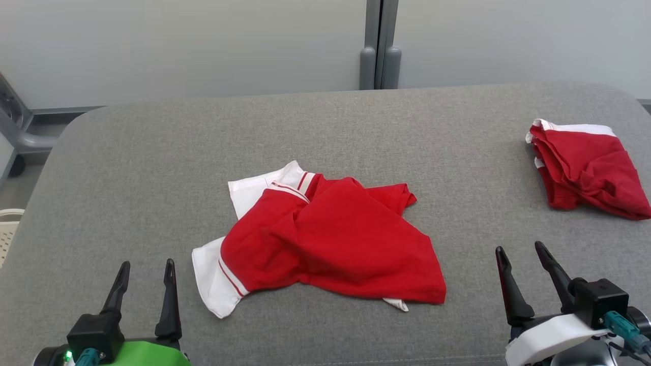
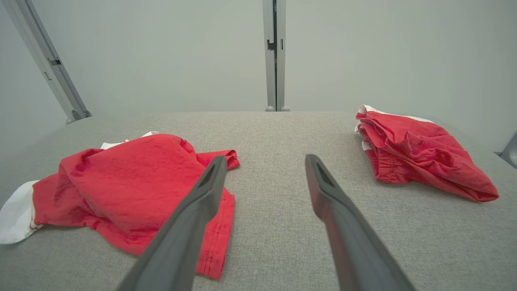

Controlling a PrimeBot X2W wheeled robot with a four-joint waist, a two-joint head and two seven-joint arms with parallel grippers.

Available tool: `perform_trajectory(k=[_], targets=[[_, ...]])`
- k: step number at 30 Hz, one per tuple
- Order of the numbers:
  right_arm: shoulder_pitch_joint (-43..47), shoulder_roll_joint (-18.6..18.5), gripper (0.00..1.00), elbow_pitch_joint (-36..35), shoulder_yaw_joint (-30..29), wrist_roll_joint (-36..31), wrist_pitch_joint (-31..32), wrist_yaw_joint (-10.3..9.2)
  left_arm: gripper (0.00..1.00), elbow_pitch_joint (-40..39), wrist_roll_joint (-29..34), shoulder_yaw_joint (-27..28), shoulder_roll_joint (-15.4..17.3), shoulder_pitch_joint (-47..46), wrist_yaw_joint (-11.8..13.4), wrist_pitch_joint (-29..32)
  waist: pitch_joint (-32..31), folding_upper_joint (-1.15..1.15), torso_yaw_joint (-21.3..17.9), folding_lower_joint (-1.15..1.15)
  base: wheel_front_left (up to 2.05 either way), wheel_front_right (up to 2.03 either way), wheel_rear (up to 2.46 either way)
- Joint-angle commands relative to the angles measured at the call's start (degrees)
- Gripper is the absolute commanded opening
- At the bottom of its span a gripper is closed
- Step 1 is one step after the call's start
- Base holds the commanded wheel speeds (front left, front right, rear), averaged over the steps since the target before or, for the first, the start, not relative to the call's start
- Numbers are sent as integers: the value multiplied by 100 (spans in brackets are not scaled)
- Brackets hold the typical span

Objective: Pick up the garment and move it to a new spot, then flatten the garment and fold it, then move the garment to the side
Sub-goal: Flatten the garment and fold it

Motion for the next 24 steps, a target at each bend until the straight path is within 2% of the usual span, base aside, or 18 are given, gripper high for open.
perform_trajectory(k=[1,12,18,24], targets=[[34,4,100,-32,-5,-4,12,-2,100,18,0,4,8,-57,13,-27,7,0,0,0,0,0,0],[17,3,100,-59,44,13,33,-2,100,32,-15,-62,50,-134,21,21,33,0,23,0,0,0,0],[52,-271,100,90,383,261,509,-3,100,121,-311,-355,-75,-154,-185,733,204,0,73,0,0,0,0],[44,-454,100,158,606,410,852,-2,100,322,-605,-485,-156,-213,-323,1170,467,0,77,0,0,0,0]])
